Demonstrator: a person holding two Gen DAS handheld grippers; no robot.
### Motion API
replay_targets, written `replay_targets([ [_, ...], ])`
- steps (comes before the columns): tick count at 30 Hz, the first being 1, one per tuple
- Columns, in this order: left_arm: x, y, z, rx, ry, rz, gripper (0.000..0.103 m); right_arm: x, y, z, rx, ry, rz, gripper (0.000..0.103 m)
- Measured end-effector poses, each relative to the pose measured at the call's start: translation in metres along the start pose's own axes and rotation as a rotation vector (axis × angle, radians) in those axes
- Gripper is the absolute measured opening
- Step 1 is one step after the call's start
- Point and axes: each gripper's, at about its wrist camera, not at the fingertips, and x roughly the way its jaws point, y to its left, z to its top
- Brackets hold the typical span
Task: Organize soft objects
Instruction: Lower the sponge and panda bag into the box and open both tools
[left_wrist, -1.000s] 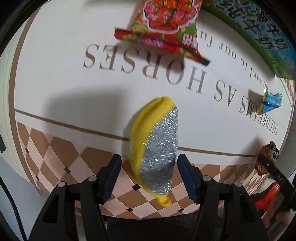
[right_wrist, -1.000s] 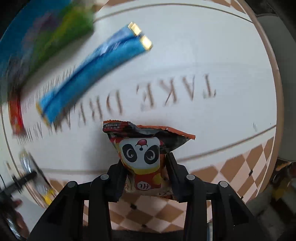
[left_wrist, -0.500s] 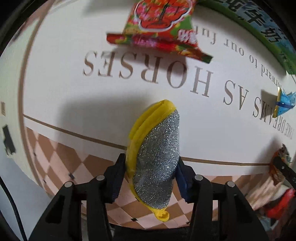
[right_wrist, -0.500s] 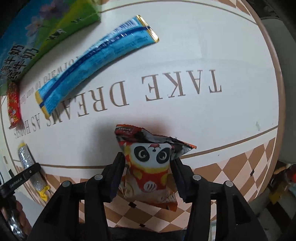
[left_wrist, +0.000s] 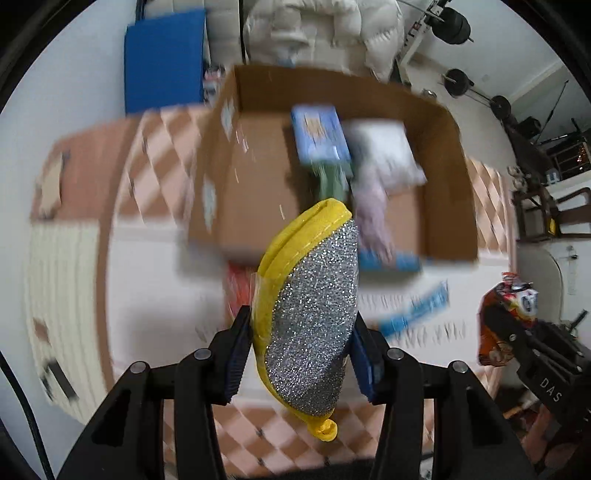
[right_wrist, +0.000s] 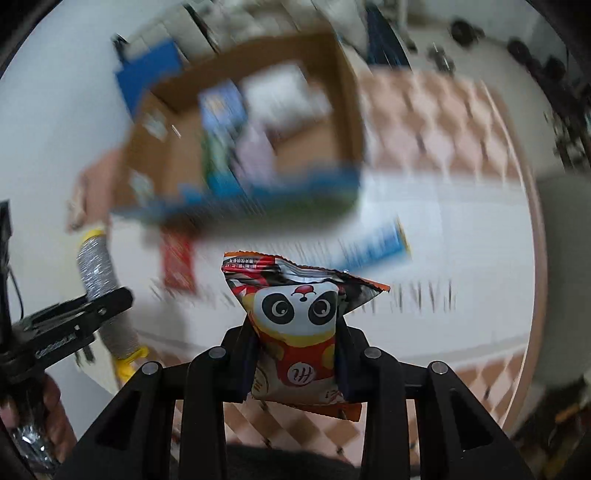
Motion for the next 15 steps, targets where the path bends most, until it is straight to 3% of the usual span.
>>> replay_targets([
  [3, 0.01, 0.019, 0.051, -0.005, 0.023, 0.019, 0.046, 0.013, 0.022, 0.051, -0.026, -0.053, -0.065, 0.036],
  [5, 0.033, 0.024, 0.076, -0.003, 0.061, 0.025, 0.046, 0.032, 0.03, 0.09, -0.021, -0.045, -0.097, 0.036],
  [8, 0.067, 0.036, 0.09, -0.002, 0.128, 0.041, 0.046, 0.065, 0.031, 0.119, -0.013, -0.012, -0.135, 0.036],
  [15, 0.111, 0.038, 0.112, 0.017, 0.223, 0.052, 0.046, 0.115, 0.031, 0.134, -0.013, 0.068, -0.184, 0.036],
])
